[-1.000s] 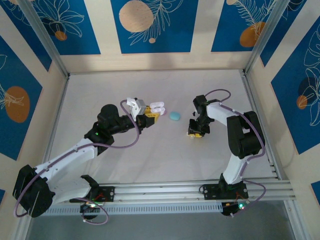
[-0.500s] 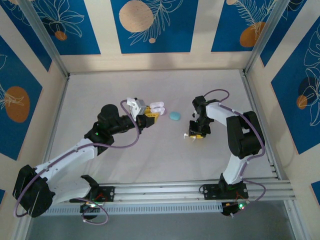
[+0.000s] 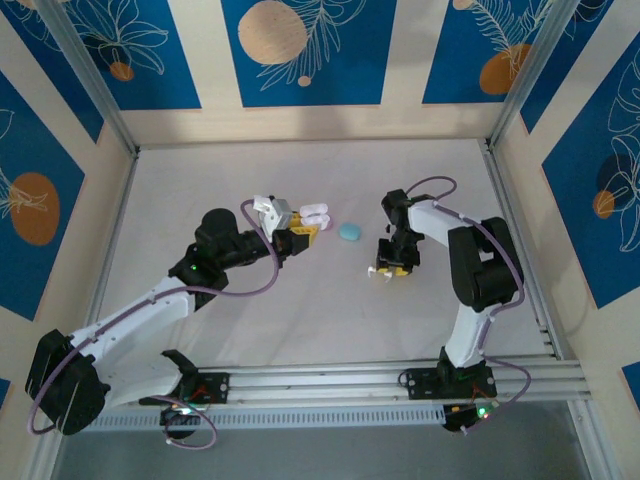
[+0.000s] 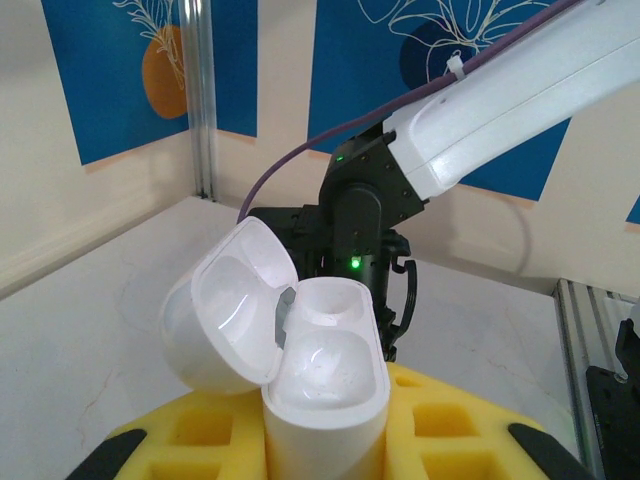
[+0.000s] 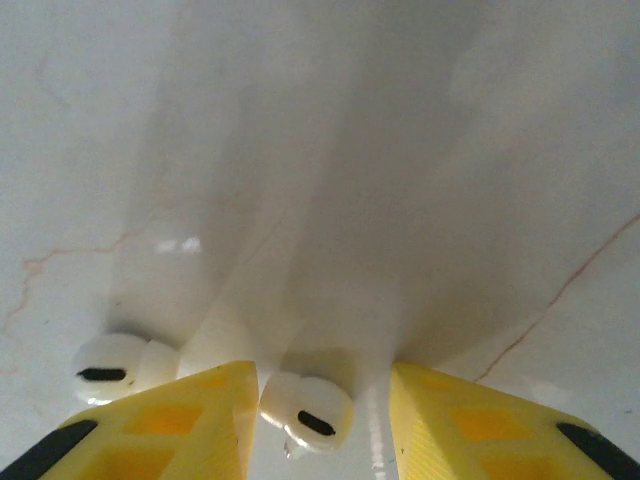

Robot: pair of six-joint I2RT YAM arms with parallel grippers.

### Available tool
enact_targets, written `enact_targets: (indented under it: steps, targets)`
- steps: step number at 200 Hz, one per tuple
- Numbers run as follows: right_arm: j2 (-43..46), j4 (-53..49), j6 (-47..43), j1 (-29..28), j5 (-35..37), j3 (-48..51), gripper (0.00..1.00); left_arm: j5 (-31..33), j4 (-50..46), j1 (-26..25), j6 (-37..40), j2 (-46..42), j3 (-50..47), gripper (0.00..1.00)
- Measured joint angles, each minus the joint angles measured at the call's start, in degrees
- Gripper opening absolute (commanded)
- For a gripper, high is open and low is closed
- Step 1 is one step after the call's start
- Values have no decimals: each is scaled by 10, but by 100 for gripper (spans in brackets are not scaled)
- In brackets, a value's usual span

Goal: Insert wireless bluetooth earbuds into charging case

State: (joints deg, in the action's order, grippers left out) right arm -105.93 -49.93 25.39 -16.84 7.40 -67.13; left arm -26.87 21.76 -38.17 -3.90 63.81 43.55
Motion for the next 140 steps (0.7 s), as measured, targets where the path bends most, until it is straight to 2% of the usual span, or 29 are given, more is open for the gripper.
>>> enact_targets:
  steps: [44,111,140]
  targets:
    - [-2,-2,25,-9,8,-3,38,1,0,0,0,0,0,24]
    - [-4,-7,37,-9,19,-4,27,4,-2,0,0,-8,0,24]
    - [-4,-8,37,-10,23,-5,26,4,-2,0,0,-8,0,24]
